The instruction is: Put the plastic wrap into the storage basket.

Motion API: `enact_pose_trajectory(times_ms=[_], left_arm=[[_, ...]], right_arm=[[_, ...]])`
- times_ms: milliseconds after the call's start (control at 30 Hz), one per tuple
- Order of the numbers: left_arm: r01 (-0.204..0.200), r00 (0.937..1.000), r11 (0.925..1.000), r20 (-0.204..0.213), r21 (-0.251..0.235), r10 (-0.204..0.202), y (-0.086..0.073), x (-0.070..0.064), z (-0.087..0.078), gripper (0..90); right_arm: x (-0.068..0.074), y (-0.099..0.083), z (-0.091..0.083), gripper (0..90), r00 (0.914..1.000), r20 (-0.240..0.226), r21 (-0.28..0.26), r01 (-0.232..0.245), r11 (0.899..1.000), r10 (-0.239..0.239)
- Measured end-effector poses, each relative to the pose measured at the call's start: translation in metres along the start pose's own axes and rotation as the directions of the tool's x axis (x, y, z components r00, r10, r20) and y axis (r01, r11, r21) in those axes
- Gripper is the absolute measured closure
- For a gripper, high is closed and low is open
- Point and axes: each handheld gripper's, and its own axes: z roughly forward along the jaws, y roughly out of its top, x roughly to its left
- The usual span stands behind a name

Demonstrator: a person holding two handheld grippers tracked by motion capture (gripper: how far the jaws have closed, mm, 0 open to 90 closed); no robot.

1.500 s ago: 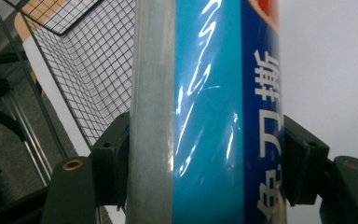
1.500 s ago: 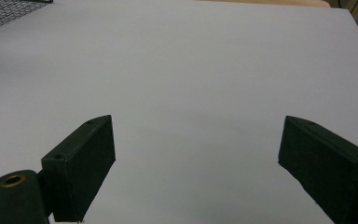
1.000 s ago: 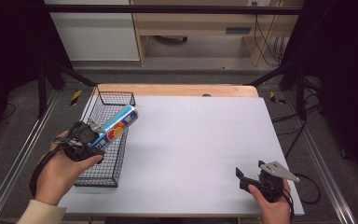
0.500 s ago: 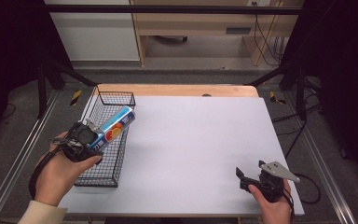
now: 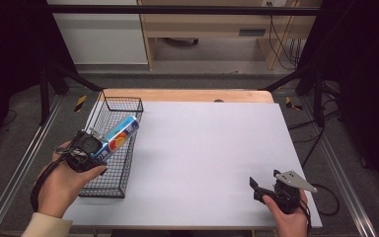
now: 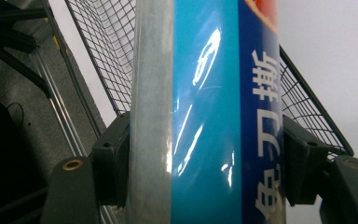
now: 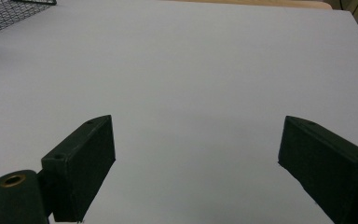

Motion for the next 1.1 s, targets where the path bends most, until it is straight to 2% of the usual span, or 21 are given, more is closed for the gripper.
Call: enact_pose_trajectory(times_ms=[67, 167, 200, 233, 467, 600, 700, 1000, 1100], left_arm=[[0.023, 0.9997, 0.9997, 0.002, 0.008, -0.023, -0.002, 0.000, 0.002, 31.9], [0.033, 0.9994, 0.9992, -0.002, 0.023, -0.033, -0.003, 0.003, 0.004, 31.8], [0.053, 0.9986, 0.9985, -0.006, 0.013, -0.053, -0.003, 0.003, 0.006, 31.8], [0.039, 0.9992, 0.9988, -0.006, 0.030, -0.039, -0.002, 0.005, 0.006, 31.9], [0.073, 0.9973, 0.9957, -0.001, 0.056, -0.073, 0.001, 0.011, 0.015, 31.8], [0.085, 0.9963, 0.9940, -0.011, 0.069, -0.085, 0.002, 0.012, 0.019, 31.9], [0.076, 0.9971, 0.9937, -0.014, 0.082, -0.075, 0.003, 0.011, 0.021, 31.9], [0.112, 0.9936, 0.9887, -0.029, 0.100, -0.109, 0.003, 0.012, 0.025, 31.9], [0.111, 0.9931, 0.9889, -0.048, 0.099, -0.107, 0.004, 0.011, 0.025, 31.8]], right_arm=[[0.000, 0.000, 0.000, 10.9, 1.0000, 0.002, -0.001, 0.003, 1.000, -0.003], [0.000, 0.000, 0.000, 11.0, 1.0000, 0.002, 0.000, 0.003, 1.000, -0.003], [0.000, 0.000, 0.000, 11.0, 1.0000, 0.000, 0.001, 0.000, 1.000, 0.000], [0.000, 0.000, 0.000, 11.0, 1.0000, 0.001, 0.001, 0.001, 1.000, -0.001], [-0.001, 0.000, -0.001, 11.0, 1.0000, 0.002, -0.004, -0.003, 1.000, 0.003], [-0.001, 0.001, -0.001, 11.0, 1.0000, 0.001, -0.011, 0.000, 1.000, 0.000], [-0.001, 0.001, -0.002, 11.0, 0.9999, -0.011, -0.010, -0.001, 1.000, 0.001], [-0.004, 0.001, -0.004, 11.0, 0.9996, -0.020, -0.018, -0.017, 1.000, 0.017], [-0.004, 0.002, -0.003, 11.1, 0.9994, -0.027, -0.017, -0.021, 1.000, 0.020]])
